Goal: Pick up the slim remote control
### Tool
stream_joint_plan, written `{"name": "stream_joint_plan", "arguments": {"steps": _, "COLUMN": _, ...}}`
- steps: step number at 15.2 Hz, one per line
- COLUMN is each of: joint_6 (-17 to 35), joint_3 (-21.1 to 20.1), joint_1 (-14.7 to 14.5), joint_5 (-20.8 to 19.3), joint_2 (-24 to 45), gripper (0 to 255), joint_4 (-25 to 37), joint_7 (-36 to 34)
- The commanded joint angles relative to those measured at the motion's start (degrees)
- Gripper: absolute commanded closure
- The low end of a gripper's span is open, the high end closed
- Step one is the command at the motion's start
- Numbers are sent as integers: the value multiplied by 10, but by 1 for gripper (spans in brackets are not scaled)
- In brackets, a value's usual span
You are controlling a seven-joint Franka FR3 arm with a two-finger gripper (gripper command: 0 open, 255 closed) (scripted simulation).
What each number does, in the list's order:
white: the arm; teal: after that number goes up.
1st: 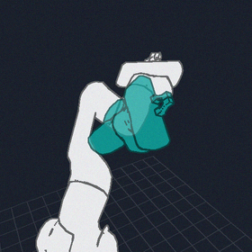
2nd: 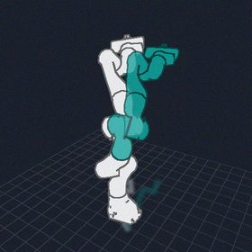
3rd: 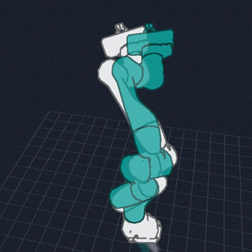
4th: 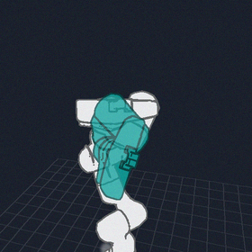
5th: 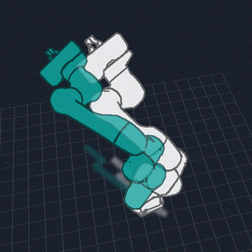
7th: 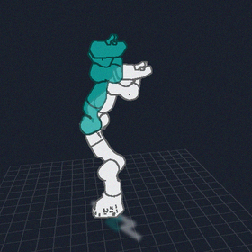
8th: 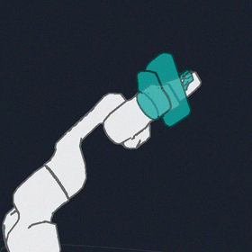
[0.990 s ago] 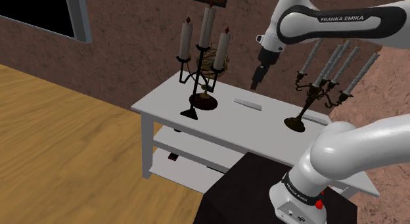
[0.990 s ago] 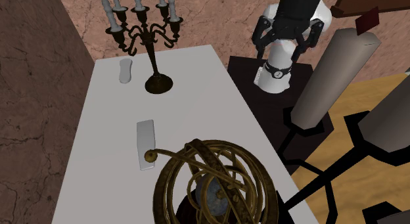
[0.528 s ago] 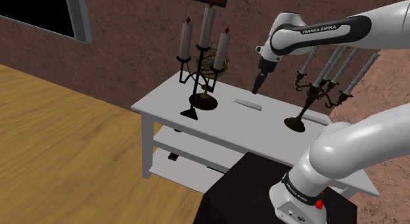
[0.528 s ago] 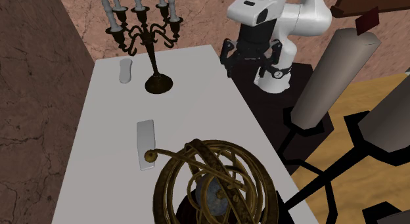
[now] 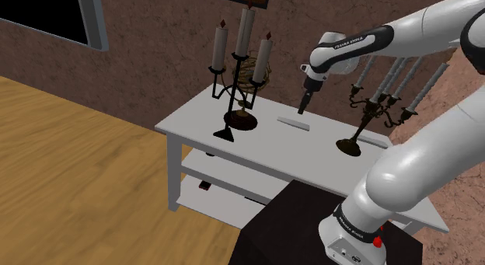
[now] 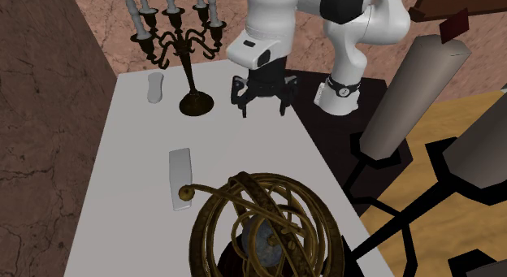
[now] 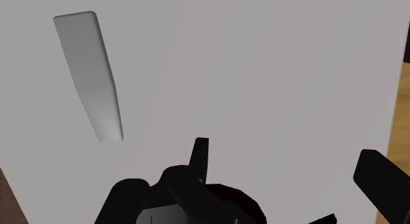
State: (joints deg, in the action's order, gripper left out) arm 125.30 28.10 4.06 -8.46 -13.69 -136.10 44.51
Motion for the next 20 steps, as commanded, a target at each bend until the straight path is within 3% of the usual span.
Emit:
{"name": "stream_joint_plan", "arguments": {"steps": 1, "joint_6": 22, "joint_3": 22, "joint_1": -1, "joint_5": 20, "joint_2": 44, "gripper": 0, "joint_4": 19, "joint_7": 43}}
{"name": "stream_joint_plan", "arguments": {"steps": 8, "joint_6": 64, "joint_3": 59, "joint_1": 21, "joint_5": 145, "joint_2": 220, "gripper": 0, "joint_4": 120, "joint_7": 208}}
{"name": "stream_joint_plan", "arguments": {"steps": 14, "joint_6": 60, "joint_3": 31, "joint_1": 92, "joint_5": 243, "joint_2": 369, "gripper": 0, "joint_4": 241, "joint_7": 322}}
{"name": "stream_joint_plan", "arguments": {"steps": 20, "joint_6": 32, "joint_3": -8, "joint_1": 172, "joint_5": 294, "joint_2": 510, "gripper": 0, "joint_4": 395, "joint_7": 388}}
